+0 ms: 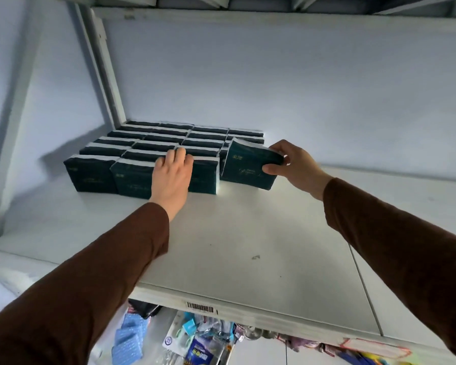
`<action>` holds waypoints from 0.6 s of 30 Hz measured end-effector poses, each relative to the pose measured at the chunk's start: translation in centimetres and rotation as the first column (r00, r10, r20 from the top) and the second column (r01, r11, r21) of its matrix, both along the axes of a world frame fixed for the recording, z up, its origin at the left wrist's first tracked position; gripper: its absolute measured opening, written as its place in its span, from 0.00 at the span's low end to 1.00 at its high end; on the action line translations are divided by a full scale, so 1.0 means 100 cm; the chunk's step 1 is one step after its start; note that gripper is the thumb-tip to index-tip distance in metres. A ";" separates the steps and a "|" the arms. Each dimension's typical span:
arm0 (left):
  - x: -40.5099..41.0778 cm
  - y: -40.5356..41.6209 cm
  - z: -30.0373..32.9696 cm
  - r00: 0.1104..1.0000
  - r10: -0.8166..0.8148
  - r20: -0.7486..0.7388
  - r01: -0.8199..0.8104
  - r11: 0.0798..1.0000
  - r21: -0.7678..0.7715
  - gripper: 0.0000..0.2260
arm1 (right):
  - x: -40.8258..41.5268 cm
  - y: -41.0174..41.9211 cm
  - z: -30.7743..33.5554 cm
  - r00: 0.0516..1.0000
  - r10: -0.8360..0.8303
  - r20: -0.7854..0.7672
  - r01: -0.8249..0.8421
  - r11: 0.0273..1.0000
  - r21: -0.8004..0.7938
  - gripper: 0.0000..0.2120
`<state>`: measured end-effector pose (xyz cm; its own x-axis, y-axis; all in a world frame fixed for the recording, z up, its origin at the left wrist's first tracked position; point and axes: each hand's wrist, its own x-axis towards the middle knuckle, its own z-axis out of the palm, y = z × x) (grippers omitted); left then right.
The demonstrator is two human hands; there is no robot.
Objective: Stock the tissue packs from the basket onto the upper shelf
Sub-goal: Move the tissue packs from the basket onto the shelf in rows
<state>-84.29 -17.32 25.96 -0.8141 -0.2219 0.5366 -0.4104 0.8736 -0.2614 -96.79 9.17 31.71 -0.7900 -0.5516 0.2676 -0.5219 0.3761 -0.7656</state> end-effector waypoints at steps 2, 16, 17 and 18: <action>-0.001 -0.007 0.000 1.000 -0.014 0.011 0.014 0.999 -0.029 0.27 | -0.001 -0.004 -0.006 1.000 -0.026 -0.013 0.027 0.999 0.042 0.15; 0.027 -0.005 -0.009 0.966 -0.256 -0.044 0.256 0.967 -0.008 0.22 | -0.015 -0.037 -0.025 0.976 -0.102 -0.191 0.149 0.957 0.250 0.19; 0.031 -0.001 -0.013 0.956 -0.290 -0.028 0.291 0.957 0.006 0.21 | -0.015 -0.040 -0.027 0.978 -0.103 -0.180 0.148 0.955 0.258 0.19; 0.035 0.002 -0.016 0.948 -0.319 -0.006 0.319 0.948 0.024 0.20 | -0.015 -0.042 -0.030 0.979 -0.105 -0.172 0.149 0.952 0.267 0.19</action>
<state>-80.79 -17.12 24.36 -0.8432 0.0359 0.5364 -0.1103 0.9650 -0.2379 -98.31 4.93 28.73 -0.8197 -0.5191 0.2422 -0.5590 0.6328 -0.5358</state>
